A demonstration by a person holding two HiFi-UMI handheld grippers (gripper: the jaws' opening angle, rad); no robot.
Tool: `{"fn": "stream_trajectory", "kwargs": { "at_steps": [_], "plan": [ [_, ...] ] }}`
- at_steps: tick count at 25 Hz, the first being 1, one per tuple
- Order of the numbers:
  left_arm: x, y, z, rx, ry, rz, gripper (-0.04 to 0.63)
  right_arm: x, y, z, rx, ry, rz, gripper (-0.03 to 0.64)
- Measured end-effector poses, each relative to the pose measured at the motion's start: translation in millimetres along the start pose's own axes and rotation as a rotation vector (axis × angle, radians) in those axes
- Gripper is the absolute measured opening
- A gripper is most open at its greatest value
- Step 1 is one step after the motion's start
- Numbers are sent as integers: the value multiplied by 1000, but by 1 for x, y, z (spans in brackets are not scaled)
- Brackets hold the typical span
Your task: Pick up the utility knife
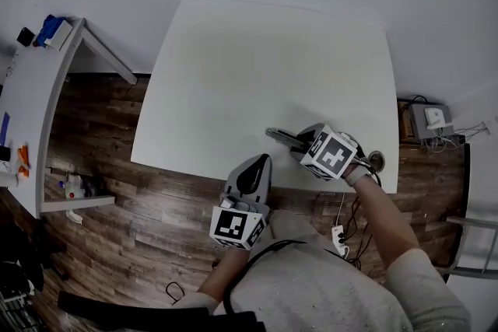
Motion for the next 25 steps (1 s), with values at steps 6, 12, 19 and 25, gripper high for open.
{"fn": "stream_trajectory", "kwargs": {
  "at_steps": [6,12,19,25],
  "plan": [
    [4,-1,2,-6,-3,0,6,-3,-2,3,19,6,10,147],
    [2,6,0,-7,-8,4,6,-10,-2,-1,59,-28,70,138],
    [0,16,3,-7,-17,2,6,-35,12,-10,105,-28,192,138],
    [2,38,11,-2,-37,10,6,-74,26,-20,130,-54,292,138]
  ]
}}
Point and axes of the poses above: the fingertips, and each gripper's own axes: x forward along the fingers, z to its right, y out of its top, the point moved 5 cm from there along -x, backward along the fingers, and after that the axes turned 9 degrees about y, right-handed, at the moved point
